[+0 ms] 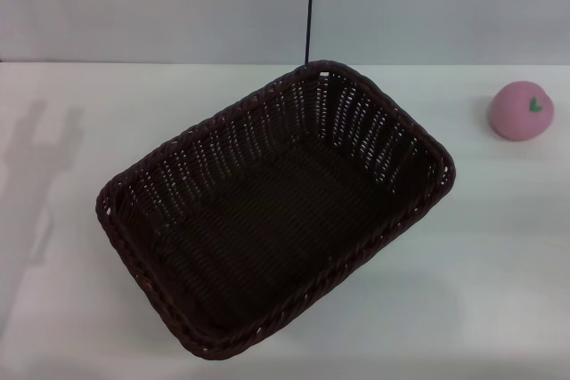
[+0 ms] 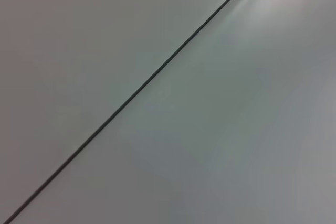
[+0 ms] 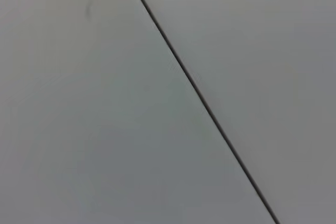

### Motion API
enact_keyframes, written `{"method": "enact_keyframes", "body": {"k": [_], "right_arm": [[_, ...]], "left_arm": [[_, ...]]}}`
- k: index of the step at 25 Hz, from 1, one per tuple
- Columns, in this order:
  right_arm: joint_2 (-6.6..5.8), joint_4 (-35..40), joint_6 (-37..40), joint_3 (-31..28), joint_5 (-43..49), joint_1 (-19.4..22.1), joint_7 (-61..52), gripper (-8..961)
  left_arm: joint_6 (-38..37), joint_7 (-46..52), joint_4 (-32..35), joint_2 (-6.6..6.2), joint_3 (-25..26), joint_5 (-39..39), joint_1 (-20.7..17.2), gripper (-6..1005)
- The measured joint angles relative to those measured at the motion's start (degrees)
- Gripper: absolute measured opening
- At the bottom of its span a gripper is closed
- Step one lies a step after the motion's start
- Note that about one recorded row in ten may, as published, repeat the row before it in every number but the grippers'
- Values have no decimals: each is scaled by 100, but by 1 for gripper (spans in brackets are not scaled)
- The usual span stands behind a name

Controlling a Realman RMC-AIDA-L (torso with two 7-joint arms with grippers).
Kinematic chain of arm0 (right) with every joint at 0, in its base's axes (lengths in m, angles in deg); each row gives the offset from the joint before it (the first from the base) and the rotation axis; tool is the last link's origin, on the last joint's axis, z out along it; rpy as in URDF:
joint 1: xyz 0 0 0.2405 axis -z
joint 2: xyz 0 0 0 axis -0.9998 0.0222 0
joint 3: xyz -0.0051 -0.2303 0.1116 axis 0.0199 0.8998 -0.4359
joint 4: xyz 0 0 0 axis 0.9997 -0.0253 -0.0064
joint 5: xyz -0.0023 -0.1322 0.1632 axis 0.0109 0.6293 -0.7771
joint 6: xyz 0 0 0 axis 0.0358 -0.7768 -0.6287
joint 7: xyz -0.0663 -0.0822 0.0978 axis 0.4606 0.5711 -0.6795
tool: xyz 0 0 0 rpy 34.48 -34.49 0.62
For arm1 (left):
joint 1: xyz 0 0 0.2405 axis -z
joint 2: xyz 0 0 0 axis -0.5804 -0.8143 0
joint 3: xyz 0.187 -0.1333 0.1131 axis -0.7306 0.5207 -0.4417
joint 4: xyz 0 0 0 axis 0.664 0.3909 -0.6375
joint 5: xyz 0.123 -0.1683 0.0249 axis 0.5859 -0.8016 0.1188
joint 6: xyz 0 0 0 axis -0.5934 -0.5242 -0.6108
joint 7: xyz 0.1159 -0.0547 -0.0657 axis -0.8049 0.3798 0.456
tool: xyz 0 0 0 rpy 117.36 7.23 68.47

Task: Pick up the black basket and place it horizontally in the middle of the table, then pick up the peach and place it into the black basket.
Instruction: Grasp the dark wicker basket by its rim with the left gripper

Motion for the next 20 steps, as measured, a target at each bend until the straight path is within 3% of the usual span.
{"method": "enact_keyframes", "body": {"k": [20], "right_arm": [[14,-111,1,43,-2,126,-55,511]], "left_arm": [[300,2,214,-25,-4,-23,-358,772]]}}
